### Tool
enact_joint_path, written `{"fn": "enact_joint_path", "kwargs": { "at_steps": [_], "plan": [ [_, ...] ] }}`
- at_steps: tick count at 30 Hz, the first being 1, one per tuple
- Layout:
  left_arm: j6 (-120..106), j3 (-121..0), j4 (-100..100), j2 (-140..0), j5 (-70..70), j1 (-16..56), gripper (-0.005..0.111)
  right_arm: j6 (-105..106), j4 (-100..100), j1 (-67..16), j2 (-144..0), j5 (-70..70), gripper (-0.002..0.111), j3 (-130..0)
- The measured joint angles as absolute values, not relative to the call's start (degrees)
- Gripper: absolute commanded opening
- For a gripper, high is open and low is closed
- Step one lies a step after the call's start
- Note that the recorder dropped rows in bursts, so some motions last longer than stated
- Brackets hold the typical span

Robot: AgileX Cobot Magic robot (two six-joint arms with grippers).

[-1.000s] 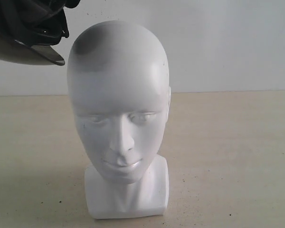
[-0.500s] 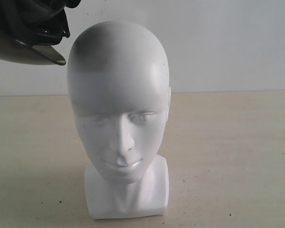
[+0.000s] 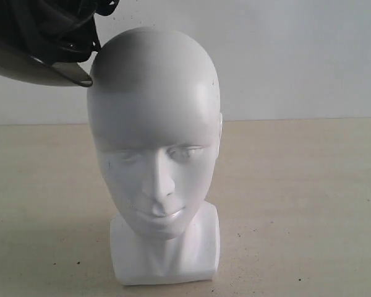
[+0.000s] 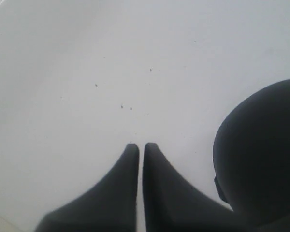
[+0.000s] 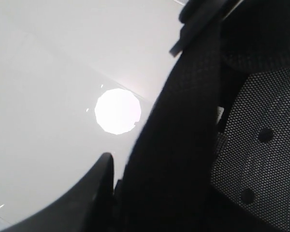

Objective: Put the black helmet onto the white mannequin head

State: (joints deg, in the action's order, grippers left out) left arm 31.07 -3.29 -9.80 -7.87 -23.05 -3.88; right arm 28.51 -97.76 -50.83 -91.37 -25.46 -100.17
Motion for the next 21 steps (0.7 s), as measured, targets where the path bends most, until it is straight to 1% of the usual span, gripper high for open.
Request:
{"fn": "enact_joint_path", "kwargs": {
  "at_steps": [8,11,14,19,21],
  "plan": [
    [37.22,-5.97,-10.76,-21.22,-24.97,-3.78,0.004,29.31,-97.83,-50.83,-93.42,-26.98,0.000,-100.17],
    [42.50,-8.62,-7.16,-27.46,-24.85,-2.65,0.004,29.52,-97.83,-50.83,-93.42,-27.33,0.000,-100.17],
    [53.44,-12.70,4.58,-33.39,-24.85,-1.46,0.004,29.52,-97.83,-50.83,-93.42,-27.87,0.000,-100.17],
    [80.72,-20.42,33.99,-42.40,-27.32,-1.23,0.004,29.42,-97.83,-50.83,-93.42,-29.11,0.000,-100.17],
    [87.11,-22.39,38.98,-44.59,-27.66,-1.69,0.004,29.42,-97.83,-50.83,-93.42,-29.56,0.000,-100.17]
  ]
}}
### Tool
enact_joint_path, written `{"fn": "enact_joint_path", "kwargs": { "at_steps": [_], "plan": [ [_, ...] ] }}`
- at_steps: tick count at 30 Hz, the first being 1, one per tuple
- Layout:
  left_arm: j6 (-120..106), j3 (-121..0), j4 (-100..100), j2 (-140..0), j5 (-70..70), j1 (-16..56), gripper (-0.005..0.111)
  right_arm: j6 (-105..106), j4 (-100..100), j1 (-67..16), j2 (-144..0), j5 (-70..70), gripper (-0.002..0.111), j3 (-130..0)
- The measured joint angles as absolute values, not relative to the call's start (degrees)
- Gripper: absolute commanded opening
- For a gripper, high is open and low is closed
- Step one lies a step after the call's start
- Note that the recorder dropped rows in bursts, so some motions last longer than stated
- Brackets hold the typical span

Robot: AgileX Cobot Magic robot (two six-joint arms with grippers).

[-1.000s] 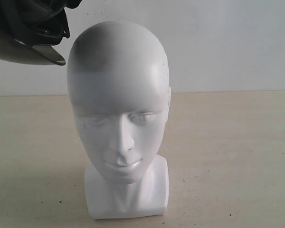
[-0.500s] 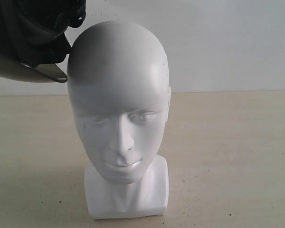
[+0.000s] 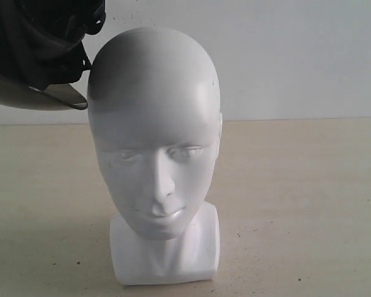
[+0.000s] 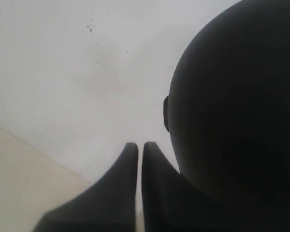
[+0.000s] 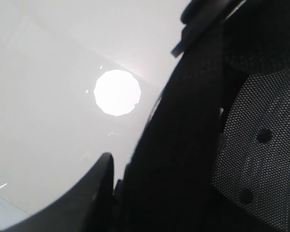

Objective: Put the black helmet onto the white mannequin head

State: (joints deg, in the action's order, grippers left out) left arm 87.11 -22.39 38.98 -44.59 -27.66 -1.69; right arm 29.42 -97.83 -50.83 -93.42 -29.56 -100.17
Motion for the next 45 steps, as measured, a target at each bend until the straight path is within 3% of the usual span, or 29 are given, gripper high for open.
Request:
{"fn": "enact_joint_path", "kwargs": {
  "at_steps": [7,18,24,37,45],
  "plan": [
    [92.67,-28.84,45.91,-48.49,-26.24,-10.91,0.004,29.19,-97.60,-48.52,-92.56,-32.12,0.000,-100.17],
    [110.38,-40.59,60.47,-71.20,-64.43,-27.01,0.004,25.29,-95.80,-46.72,-91.26,-33.01,0.000,-100.17],
    [112.36,-43.95,65.16,-79.63,-68.12,-26.89,0.004,25.06,-95.67,-46.72,-91.25,-32.89,0.000,-98.03],
    [112.30,-44.57,67.72,-79.87,-69.32,-19.64,0.004,24.34,-91.68,-46.72,-91.25,-33.28,0.000,-96.89],
    [112.69,-44.57,68.18,-79.87,-69.32,-18.86,0.004,20.56,-86.52,-46.72,-90.36,-34.04,0.000,-95.76]
  ]
}}
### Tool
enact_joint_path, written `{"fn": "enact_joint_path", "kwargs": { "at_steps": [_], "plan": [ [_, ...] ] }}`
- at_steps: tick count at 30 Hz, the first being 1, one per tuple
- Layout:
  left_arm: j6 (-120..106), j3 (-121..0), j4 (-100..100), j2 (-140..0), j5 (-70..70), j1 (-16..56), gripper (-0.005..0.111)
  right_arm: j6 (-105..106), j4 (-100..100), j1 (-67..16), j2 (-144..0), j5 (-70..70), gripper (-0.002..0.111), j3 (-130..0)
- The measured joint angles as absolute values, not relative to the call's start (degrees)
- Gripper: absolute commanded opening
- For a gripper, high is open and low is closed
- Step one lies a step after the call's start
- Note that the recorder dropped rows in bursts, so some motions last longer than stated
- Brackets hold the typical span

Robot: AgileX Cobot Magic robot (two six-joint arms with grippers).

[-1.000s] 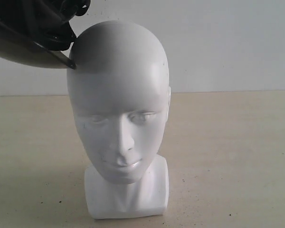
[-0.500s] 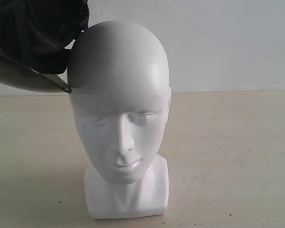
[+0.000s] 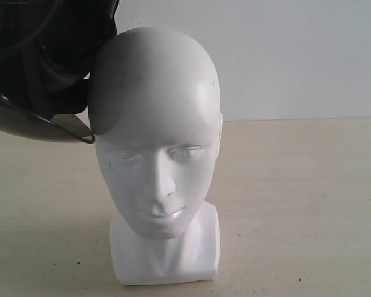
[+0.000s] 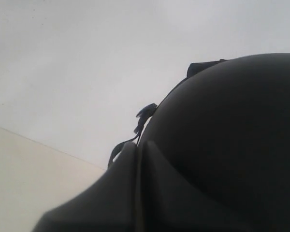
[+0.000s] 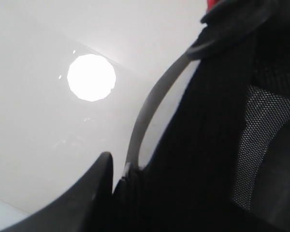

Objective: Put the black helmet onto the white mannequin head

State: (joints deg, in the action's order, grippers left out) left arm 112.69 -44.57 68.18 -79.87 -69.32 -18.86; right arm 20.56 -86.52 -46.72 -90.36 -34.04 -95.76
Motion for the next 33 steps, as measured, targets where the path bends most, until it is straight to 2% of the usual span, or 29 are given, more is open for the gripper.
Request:
{"fn": "enact_joint_path", "kwargs": {
  "at_steps": [13,33],
  "plan": [
    [113.52,-44.57,68.32,-78.69,-65.52,-14.75,0.004,17.37,-78.99,-46.72,-87.29,-33.32,0.000,-93.82],
    [114.66,-46.00,66.44,-78.20,-59.19,-9.69,0.004,-5.21,-48.96,-46.93,-84.79,-32.71,0.000,-94.71]
  ]
}}
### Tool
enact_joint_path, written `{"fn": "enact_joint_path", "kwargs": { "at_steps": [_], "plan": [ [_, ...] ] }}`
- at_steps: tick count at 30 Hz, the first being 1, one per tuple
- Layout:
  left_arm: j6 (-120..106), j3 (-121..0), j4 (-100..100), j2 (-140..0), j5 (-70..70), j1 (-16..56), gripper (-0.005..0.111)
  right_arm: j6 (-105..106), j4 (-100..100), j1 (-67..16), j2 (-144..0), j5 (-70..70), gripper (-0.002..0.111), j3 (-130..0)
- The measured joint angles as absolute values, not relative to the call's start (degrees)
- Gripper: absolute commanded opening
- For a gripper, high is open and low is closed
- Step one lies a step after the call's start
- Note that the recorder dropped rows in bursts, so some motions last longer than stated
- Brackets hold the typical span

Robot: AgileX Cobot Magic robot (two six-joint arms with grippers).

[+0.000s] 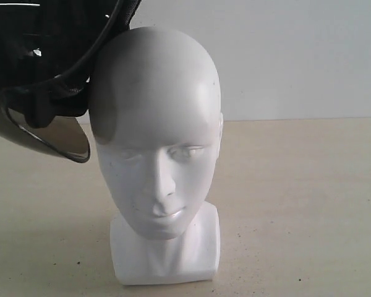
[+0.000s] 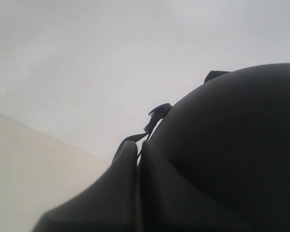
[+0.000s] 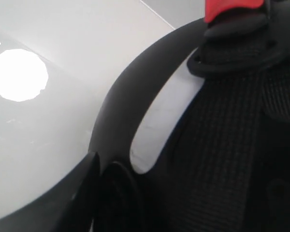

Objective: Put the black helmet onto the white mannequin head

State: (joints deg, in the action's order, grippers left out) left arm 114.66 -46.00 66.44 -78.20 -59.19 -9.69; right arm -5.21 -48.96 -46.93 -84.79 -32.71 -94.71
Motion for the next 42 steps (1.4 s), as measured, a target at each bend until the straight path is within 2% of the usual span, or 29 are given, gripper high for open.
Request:
{"fn": "enact_joint_path", "kwargs": {
  "at_steps": [8,28,42],
  "plan": [
    [114.81,-46.88,64.61,-78.41,-56.64,-7.29,0.004,-7.44,-45.00,-46.82,-84.50,-31.79,0.000,-94.71],
    [113.50,-47.01,65.71,-78.41,-53.86,-6.64,0.004,-13.68,-30.12,-46.82,-84.00,-34.29,0.000,-95.30],
    [112.25,-47.01,60.72,-78.41,-47.62,-1.75,0.004,-18.19,-21.71,-46.72,-83.81,-34.56,0.000,-95.30]
  ]
}}
